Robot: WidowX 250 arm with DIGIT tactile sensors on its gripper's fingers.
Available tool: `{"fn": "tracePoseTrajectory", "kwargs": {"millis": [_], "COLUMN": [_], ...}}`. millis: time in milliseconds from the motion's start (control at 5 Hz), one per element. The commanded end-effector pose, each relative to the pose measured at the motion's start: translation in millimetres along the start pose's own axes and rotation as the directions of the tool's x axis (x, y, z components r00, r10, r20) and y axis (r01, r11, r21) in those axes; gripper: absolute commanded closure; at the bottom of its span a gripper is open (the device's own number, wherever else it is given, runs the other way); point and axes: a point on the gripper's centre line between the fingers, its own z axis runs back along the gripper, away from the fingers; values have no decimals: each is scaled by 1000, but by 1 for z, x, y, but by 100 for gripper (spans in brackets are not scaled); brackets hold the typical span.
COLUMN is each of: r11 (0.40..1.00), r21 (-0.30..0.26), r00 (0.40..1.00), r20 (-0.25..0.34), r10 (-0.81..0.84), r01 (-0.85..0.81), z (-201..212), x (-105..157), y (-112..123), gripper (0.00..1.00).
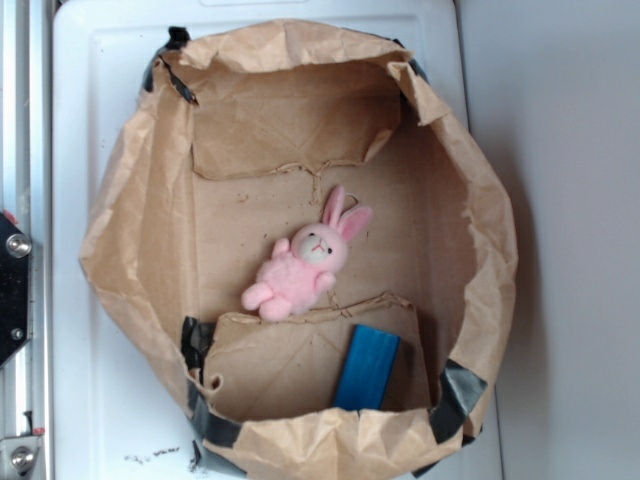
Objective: Grab the pink bunny.
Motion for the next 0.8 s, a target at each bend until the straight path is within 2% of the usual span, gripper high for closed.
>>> {"fn": "tracePoseTrajectory", "kwargs": {"millis": [0,200,400,600], "r11": [1000,999,999,996], "r21": [0,4,-12,22], "r00": [1000,999,999,995], "r20": [0,-5,18,60], "r10": [0,47,43,81], "r01": [0,-47,-42,-82], "z": [0,-5,-11,-19], "x": [0,25,50,71], "y": [0,15,30,43], "gripper": [0,0,0,0]}}
